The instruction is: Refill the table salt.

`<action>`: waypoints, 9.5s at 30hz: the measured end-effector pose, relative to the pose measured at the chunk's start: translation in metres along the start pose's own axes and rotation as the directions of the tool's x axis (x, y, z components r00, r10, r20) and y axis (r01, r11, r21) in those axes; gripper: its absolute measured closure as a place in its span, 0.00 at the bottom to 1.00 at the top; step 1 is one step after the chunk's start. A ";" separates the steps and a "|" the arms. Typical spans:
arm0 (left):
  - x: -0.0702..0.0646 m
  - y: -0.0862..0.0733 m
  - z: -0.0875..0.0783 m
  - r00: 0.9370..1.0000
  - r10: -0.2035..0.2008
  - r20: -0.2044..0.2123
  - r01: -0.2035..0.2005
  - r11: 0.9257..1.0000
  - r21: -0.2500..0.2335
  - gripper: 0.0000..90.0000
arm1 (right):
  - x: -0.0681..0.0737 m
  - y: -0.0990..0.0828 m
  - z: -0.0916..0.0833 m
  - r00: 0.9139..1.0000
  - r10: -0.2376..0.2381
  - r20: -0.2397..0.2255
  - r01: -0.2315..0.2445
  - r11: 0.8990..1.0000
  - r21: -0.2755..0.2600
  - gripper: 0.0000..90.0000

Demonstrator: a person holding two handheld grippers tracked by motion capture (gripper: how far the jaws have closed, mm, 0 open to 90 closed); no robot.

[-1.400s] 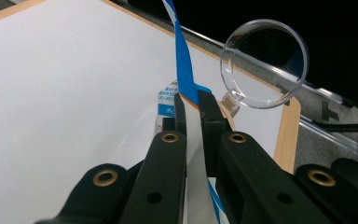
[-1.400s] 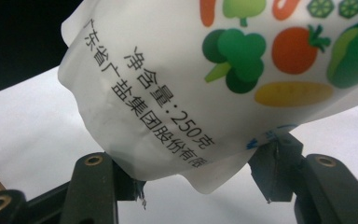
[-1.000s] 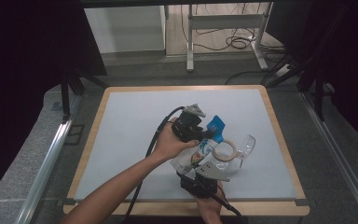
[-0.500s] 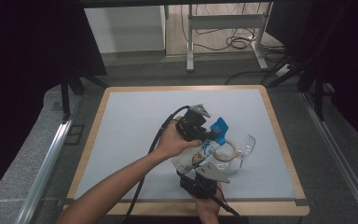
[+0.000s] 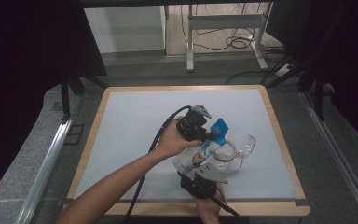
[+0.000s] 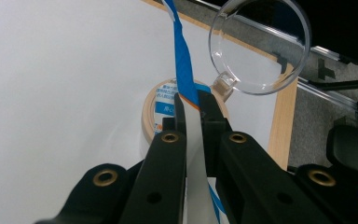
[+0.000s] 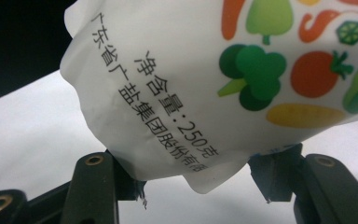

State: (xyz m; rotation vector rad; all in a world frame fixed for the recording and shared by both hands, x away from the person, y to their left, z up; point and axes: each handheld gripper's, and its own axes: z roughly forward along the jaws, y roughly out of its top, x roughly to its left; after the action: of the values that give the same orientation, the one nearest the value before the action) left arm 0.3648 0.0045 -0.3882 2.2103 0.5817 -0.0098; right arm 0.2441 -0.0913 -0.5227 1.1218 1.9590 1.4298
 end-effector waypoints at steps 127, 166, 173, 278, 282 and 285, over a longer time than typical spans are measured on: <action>0.001 0.036 0.024 0.998 0.043 0.045 -0.049 0.990 0.136 1.00 | -0.004 0.037 -0.018 0.992 0.076 -0.099 -0.084 0.993 -0.077 0.55; -0.001 0.037 0.025 0.998 0.043 0.049 -0.049 0.990 0.132 1.00 | -0.003 0.037 -0.020 0.990 0.096 -0.104 -0.105 0.990 -0.094 0.55; -0.001 0.037 0.025 0.998 0.043 0.049 -0.050 0.990 0.135 1.00 | -0.003 0.037 -0.020 0.990 0.097 -0.105 -0.107 0.990 -0.096 0.55; 0.001 0.043 0.030 0.998 0.039 0.058 -0.047 0.990 0.133 1.00 | -0.008 0.037 -0.021 0.992 0.097 -0.079 -0.106 0.986 -0.126 0.57; 0.001 0.043 0.030 0.998 0.037 0.060 -0.045 0.990 0.132 1.00 | -0.008 0.037 -0.021 0.992 0.098 -0.080 -0.107 0.986 -0.127 0.57; 0.001 0.043 0.031 0.998 0.035 0.061 -0.043 0.991 0.128 1.00 | -0.008 0.037 -0.021 0.992 0.098 -0.081 -0.108 0.986 -0.128 0.57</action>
State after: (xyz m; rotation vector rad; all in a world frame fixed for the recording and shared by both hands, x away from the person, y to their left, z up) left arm 0.3890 -0.0411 -0.3771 2.3382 0.5178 -0.0938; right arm 0.2451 -0.1051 -0.4811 1.1387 1.8485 1.6526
